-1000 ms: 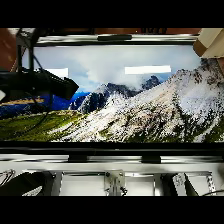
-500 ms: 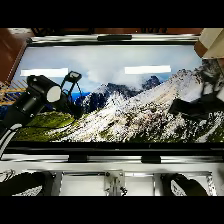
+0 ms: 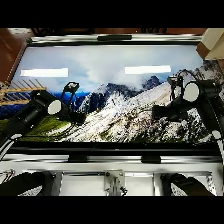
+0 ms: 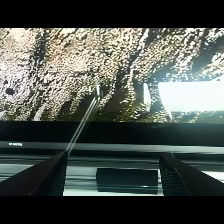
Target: Fold the shirts.
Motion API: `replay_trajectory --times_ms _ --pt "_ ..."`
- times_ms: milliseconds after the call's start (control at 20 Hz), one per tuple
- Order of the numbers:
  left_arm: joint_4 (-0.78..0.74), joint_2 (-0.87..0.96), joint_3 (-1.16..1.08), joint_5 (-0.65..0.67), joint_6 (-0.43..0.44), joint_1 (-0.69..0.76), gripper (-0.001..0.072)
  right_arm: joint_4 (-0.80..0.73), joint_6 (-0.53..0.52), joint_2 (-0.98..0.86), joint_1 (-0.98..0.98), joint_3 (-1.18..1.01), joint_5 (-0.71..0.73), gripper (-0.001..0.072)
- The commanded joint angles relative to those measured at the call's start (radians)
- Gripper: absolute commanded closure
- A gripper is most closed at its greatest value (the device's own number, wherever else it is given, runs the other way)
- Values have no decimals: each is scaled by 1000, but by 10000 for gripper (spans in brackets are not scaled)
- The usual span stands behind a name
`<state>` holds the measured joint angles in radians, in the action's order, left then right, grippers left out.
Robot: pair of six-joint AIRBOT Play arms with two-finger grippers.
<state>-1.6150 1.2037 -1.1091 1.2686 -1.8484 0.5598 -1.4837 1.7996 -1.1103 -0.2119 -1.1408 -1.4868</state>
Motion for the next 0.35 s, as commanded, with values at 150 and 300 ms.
replay_trajectory --times_ms 150,300 --pt "5 -5 8 23 -5 1 0 -2 2 -5 -10 0 0 22" --pt "4 -5 8 20 -4 0 0 -2 2 -5 -10 0 0 22"
